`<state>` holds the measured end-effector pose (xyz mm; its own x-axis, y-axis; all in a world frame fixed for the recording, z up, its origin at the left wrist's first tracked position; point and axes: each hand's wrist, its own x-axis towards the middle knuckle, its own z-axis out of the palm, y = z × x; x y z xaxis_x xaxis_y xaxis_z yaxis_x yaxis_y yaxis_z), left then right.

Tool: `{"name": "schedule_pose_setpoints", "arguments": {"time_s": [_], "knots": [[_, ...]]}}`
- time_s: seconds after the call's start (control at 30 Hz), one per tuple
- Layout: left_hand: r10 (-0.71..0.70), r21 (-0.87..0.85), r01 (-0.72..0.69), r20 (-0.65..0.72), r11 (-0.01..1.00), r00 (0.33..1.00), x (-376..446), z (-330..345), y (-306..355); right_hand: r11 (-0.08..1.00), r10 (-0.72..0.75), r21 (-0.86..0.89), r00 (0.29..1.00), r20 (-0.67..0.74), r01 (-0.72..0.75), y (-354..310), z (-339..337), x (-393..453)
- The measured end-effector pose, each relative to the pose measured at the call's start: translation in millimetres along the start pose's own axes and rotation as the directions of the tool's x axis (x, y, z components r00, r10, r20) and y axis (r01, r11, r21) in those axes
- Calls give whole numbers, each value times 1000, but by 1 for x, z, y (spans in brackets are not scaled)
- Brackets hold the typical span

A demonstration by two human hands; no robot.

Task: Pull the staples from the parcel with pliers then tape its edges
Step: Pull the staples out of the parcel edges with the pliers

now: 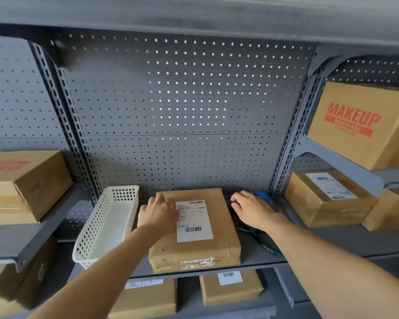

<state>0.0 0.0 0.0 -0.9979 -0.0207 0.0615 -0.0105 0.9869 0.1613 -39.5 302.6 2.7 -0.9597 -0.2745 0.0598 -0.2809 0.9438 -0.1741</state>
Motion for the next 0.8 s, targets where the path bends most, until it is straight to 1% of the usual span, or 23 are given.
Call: {"name": "schedule_pose_setpoints", "arguments": {"time_s": [0.03, 0.13, 0.2, 0.37, 0.57, 0.67, 0.8], "knots": [[-2, -5, 2, 13, 1000, 1000, 0, 1, 1, 1000, 21, 14, 1000, 23, -21, 4, 3, -2], [3, -4, -3, -15, 1000, 1000, 0, 7, -3, 997, 72, 29, 993, 89, -75, 17, 15, -14], [16, -20, -16, -20, 1000, 1000, -1, 10, -3, 996, 90, 14, 991, 95, -91, 26, 27, -23], [16, -101, -19, -35, 995, 999, -4, 12, -9, 992, 90, -99, 993, 79, -82, 46, 49, -43], [13, -224, -27, -67, 974, 998, -10, 18, -15, 965, 190, -202, 976, 110, -165, 66, 68, -63], [-6, -276, -19, -89, 961, 996, -11, 20, -14, 963, 214, -187, 972, 97, -193, 69, 75, -68], [-88, -365, 48, -94, 930, 992, -14, 24, -14, 966, 218, -149, 976, 22, -212, 70, 81, -73]]}}
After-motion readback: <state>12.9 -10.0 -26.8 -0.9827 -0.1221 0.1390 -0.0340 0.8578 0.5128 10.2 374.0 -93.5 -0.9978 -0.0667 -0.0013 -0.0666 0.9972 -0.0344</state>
